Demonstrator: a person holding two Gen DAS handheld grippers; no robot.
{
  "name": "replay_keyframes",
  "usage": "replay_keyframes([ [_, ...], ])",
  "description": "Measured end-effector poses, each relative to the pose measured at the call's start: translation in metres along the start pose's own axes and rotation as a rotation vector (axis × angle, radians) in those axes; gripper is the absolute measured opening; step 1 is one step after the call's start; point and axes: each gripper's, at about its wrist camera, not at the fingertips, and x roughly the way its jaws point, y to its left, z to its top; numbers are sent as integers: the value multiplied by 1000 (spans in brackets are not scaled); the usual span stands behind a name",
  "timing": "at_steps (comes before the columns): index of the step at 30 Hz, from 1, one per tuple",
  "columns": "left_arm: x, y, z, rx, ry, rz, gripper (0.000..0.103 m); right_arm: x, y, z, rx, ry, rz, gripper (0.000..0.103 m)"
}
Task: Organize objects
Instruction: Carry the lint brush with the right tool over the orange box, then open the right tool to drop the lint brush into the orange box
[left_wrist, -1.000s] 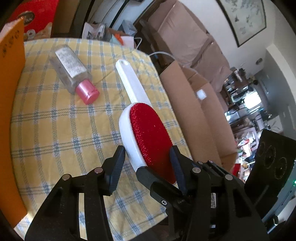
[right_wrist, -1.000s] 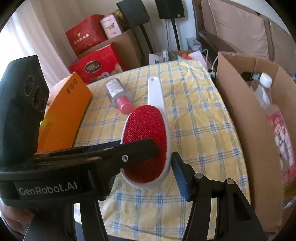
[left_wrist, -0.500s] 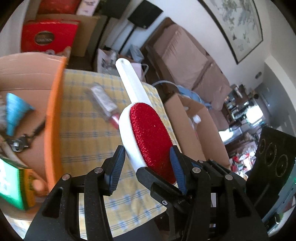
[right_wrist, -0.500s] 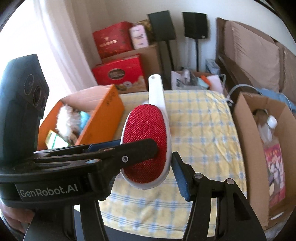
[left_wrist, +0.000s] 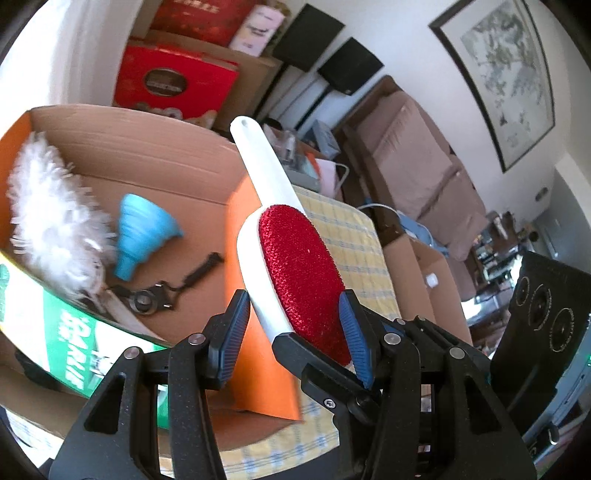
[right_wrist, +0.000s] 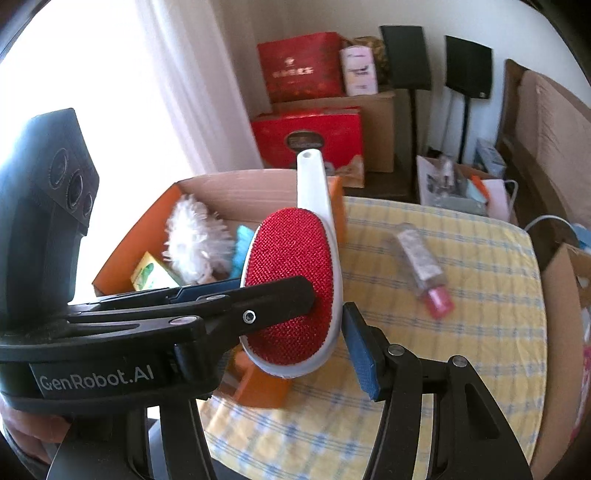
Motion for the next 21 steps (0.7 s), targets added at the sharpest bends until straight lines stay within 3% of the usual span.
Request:
replay_keyframes([
  [14, -3, 51, 7, -84, -3, 21, 47, 42, 30, 11, -94, 39, 38, 58],
  [21, 3, 71, 6, -117, 19, 22, 54, 59, 45, 9, -172, 66, -22, 59],
])
